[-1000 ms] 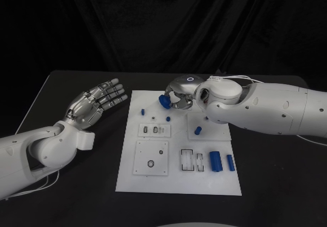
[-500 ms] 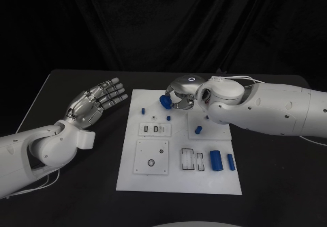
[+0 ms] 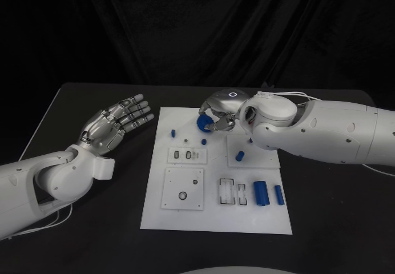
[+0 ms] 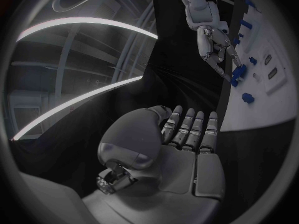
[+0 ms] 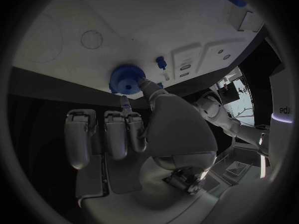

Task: Assemble the parts on the task board

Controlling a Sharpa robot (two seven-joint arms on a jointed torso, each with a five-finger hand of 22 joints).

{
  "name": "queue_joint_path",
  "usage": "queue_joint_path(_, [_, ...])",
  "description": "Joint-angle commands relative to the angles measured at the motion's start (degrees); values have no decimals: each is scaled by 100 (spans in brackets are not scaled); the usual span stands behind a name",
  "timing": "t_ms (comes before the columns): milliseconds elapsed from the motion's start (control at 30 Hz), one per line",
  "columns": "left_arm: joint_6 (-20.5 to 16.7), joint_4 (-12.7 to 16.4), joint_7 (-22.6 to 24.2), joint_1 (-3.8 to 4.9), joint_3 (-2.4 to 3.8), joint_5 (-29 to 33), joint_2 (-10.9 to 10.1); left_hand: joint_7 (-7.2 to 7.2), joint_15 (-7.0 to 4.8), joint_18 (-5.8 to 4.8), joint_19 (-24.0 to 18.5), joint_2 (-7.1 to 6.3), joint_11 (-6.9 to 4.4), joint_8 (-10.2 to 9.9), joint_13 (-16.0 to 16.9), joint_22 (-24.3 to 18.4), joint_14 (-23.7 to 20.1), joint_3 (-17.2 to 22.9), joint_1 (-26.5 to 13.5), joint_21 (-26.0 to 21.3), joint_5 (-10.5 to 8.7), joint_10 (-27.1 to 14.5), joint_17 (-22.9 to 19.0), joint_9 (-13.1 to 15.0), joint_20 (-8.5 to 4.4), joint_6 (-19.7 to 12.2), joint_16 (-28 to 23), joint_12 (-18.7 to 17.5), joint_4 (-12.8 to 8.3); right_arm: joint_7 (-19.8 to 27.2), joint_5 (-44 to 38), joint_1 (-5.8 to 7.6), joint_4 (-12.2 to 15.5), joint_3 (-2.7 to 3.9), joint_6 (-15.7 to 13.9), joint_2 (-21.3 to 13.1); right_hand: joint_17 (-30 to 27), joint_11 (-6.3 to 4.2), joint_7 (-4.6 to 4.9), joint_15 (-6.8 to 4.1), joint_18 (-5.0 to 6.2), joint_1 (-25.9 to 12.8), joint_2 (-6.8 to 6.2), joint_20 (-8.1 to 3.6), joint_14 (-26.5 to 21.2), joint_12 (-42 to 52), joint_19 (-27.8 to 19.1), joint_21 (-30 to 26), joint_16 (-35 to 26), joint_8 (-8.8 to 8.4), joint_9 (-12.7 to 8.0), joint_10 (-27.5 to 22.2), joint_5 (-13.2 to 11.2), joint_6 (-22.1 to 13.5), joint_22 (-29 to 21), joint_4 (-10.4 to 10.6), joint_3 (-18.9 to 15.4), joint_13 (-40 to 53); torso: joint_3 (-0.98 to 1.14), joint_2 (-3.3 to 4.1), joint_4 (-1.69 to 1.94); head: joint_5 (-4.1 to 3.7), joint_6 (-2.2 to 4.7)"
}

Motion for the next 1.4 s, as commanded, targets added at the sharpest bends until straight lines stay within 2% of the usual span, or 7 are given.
queue_joint_path(33, [108,11,108,-12,3,-8,7,19,34,-118,20,1,16,15,5,8,4,30,-62,35,36,17,7,4,36,-9,25,36,-4,26,-35,-16,15,3,-293,-9,1509,-26,3,-20,-16,-48,-5,-49,591,16,446,-45,15,27,-10,596,-27,-28,1369,2,-30,1508,3,3,0,-1,-8])
queue_joint_path(267, [111,4,106,-19,3,-8,9,19,34,-118,20,1,16,15,5,8,4,30,-62,35,36,17,7,4,36,-9,25,36,-4,42,-35,-16,7,3,-492,12,1509,-15,19,-13,-7,-105,31,-44,591,16,426,-73,15,39,-24,596,-26,-18,1352,57,-66,1508,3,0,-1,-10,-27])
queue_joint_path(433, [118,3,102,-22,3,-8,14,19,34,-118,20,1,16,15,5,8,4,30,-62,35,36,17,7,4,36,-9,25,36,-4,26,-35,-16,-12,3,-454,26,1509,1,38,0,-7,-68,94,-32,591,16,428,-76,15,153,2,596,-10,197,1353,57,-72,1508,0,0,0,-12,-38])
queue_joint_path(667, [122,14,100,-25,3,-8,-2,19,34,-118,20,1,16,15,5,8,4,30,-62,35,36,17,7,4,36,-9,25,36,-4,13,-34,-21,43,3,-472,-95,1509,13,54,8,-6,-84,79,-24,591,16,427,-80,15,199,17,596,-43,291,1352,67,-108,1508,2,3,1,15,-40])
queue_joint_path(867, [107,28,102,-26,3,-8,-36,21,37,-120,24,5,18,15,5,10,9,41,-69,39,36,18,9,4,37,-9,35,43,-4,-61,-34,-34,113,2,-287,-282,1509,101,97,75,-17,-190,84,21,591,16,450,-54,15,314,65,596,-37,540,1372,149,-194,1508,-4,2,1,35,-55])
queue_joint_path(1167, [121,31,104,-28,3,-8,-27,21,37,-120,24,5,18,15,5,10,9,41,-69,39,36,18,9,4,37,-9,35,43,-4,-103,-34,-71,140,1,-75,-406,1509,140,156,122,-33,-380,104,81,591,16,487,-7,15,165,-9,596,-76,350,1404,296,-310,1508,-1,1,-2,16,-65])
queue_joint_path(1400, [115,29,103,-29,3,-8,-29,21,37,-120,24,5,18,15,5,10,9,41,-69,39,36,18,9,4,37,-9,35,43,-4,-83,-34,-84,95,1,52,-382,1509,154,162,131,-46,-444,144,87,591,16,515,32,15,123,-44,596,22,327,1430,350,-333,1508,3,1,-29,37,-70])
